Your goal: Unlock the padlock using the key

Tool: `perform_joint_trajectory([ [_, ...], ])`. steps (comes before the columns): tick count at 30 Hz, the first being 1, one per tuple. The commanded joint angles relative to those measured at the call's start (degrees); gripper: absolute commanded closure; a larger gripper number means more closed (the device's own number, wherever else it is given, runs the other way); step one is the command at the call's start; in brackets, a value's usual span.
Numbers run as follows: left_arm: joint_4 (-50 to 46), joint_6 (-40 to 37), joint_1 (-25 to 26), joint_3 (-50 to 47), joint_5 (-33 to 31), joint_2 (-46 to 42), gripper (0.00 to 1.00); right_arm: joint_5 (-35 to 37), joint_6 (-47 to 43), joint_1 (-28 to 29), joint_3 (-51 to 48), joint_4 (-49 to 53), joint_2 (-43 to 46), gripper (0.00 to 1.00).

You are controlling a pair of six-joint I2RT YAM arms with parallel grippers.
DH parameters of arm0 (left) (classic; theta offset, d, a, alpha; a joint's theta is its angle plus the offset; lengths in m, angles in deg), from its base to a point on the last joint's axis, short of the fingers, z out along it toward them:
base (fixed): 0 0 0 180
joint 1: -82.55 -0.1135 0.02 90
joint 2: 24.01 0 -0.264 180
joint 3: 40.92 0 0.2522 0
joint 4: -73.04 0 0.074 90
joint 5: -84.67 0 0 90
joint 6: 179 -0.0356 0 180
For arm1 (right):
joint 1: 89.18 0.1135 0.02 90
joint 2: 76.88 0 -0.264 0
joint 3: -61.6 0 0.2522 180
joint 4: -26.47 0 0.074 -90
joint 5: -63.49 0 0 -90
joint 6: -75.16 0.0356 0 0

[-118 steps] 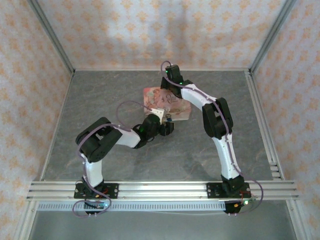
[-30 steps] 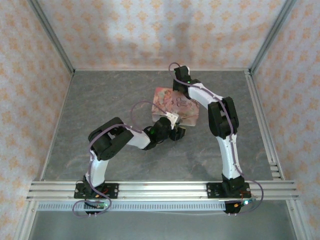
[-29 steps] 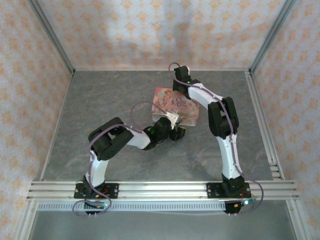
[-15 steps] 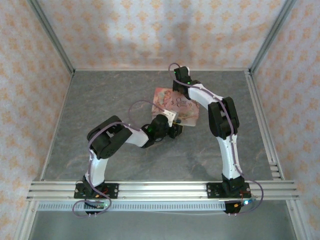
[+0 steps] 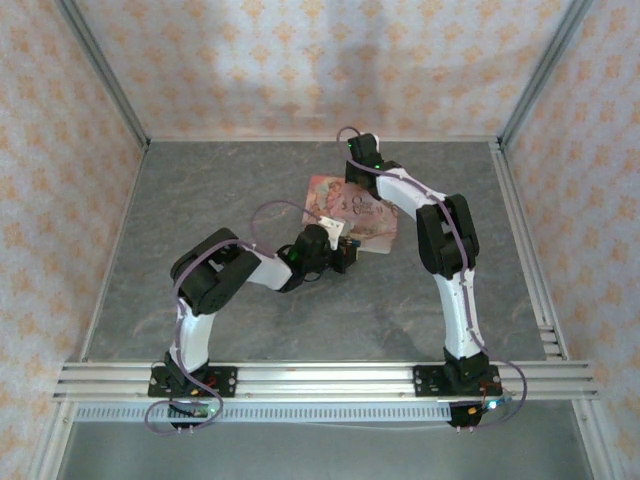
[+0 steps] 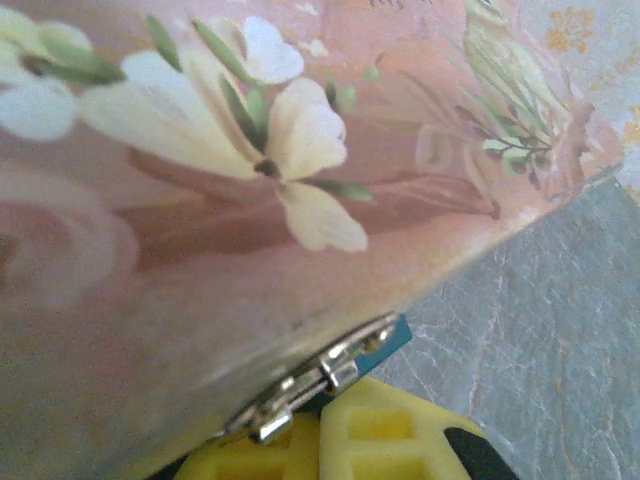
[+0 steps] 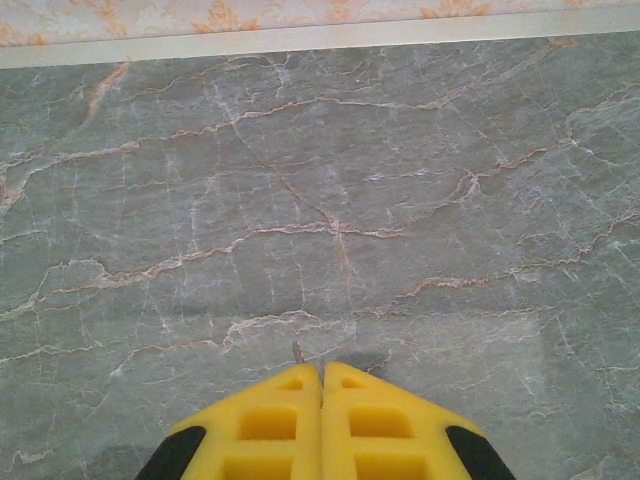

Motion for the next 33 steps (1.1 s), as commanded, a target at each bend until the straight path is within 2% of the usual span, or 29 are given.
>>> perform_joint_trajectory([
  [1, 2.53, 0.61, -1.50, -0.95, 0.11, -5.07, 0.93, -1.80, 0.29, 1.81, -3.53, 8.43, -0.98, 1.00],
  [5, -1.18, -0.66, -1.78, -0.97, 1.07, -7.25, 0.92, -1.84, 0.15, 1.79, -3.53, 8.52, -0.56, 1.00],
  [10, -4.55, -1.15, -2.21, -1.66, -1.19, -8.91, 0.59, -2.10, 0.41, 1.78, -3.86, 8.52, -0.02, 1.00],
  [13, -6.10, -1.27, -2.77, -2.28, -2.18, -9.63, 0.56, -2.28, 0.37, 1.85, -4.15, 8.43, 0.04, 1.00],
  [15, -6.92, -0.92, -3.24, -2.89, -2.37, -10.15, 0.51, -2.19, 0.36, 1.85, -4.06, 8.54, -0.01, 1.00],
  [20, -8.40, 0.45, -4.57, -5.09, -3.78, -10.69, 0.49, -1.93, 0.25, 1.98, -3.89, 9.05, -0.15, 1.00],
  [24, -4.48, 2.68, -6.70, -8.20, -2.82, -10.70, 0.49, -1.84, 0.20, 2.05, -3.62, 9.13, -0.14, 1.00],
  [33, -6.10, 0.21, -7.74, -6.57, -1.03, -11.58, 0.47, -1.60, 0.33, 2.53, -3.19, 9.40, -0.63, 1.00],
])
